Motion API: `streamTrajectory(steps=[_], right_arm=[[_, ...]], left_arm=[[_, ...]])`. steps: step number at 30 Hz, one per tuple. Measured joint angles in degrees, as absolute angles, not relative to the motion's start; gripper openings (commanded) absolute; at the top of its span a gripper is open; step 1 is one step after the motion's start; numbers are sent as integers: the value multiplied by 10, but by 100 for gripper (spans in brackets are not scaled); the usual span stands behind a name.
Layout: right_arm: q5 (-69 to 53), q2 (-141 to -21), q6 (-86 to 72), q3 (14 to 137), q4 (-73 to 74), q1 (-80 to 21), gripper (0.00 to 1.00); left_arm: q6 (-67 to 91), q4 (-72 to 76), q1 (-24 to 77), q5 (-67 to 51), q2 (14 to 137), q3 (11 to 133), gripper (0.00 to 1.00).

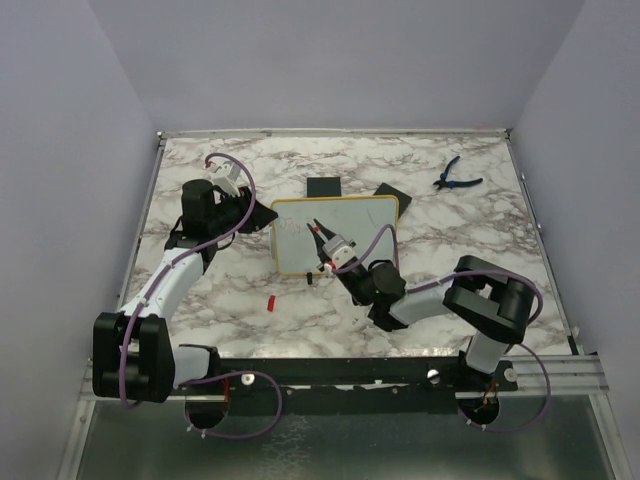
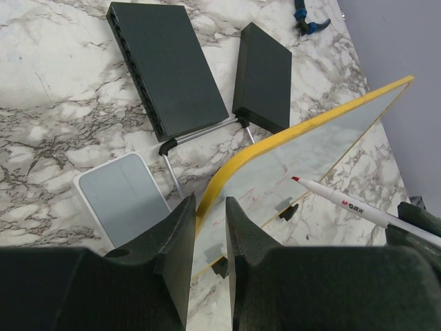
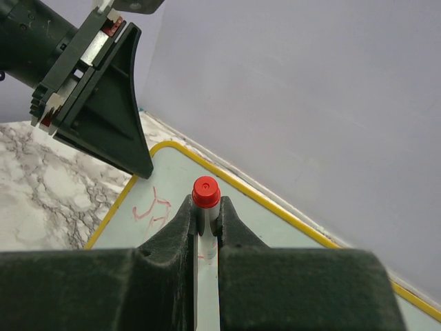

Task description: Write a sentence on the whiteboard

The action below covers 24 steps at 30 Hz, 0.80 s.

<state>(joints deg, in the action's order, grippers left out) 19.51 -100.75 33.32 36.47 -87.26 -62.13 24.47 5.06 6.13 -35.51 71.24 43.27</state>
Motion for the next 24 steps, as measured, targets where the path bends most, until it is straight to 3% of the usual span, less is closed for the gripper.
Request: streamTrajectory(steps=[24], right_arm=[[188,-978,316,342,-873,-625,1]], left_arm=[[245,51,61,-355,712,433,25]])
